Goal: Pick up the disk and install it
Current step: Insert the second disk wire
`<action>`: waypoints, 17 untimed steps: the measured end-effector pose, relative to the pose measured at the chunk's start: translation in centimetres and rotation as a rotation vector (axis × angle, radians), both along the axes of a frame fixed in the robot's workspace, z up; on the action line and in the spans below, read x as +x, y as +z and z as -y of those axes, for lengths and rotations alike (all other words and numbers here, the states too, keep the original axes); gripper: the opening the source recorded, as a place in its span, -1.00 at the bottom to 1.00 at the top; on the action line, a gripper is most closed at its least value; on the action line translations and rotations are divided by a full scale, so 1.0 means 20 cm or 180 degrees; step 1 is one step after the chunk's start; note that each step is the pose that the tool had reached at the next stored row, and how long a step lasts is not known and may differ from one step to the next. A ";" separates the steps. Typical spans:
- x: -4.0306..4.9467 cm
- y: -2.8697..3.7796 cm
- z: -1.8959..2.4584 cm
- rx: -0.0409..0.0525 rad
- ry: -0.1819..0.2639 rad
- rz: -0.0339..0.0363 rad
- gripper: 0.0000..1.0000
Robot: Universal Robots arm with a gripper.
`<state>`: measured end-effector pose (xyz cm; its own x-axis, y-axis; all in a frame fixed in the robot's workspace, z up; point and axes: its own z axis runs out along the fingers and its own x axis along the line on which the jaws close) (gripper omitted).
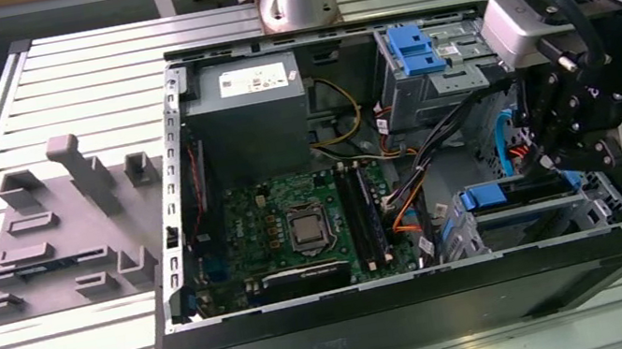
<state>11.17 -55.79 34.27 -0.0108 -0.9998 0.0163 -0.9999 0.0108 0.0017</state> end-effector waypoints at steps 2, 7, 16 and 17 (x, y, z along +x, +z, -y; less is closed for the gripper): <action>-0.009 0.000 0.000 0.0000 0.0000 0.0000 -0.79; -0.054 0.001 0.000 0.0000 0.0000 0.0017 -0.79; -0.069 0.109 -0.011 0.0000 0.0000 0.0021 -0.79; -0.069 0.121 -0.015 -0.0001 0.0000 0.0021 -0.79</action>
<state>9.79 -55.49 36.69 -0.0108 -0.9998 0.0166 -0.9999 0.0107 -0.0050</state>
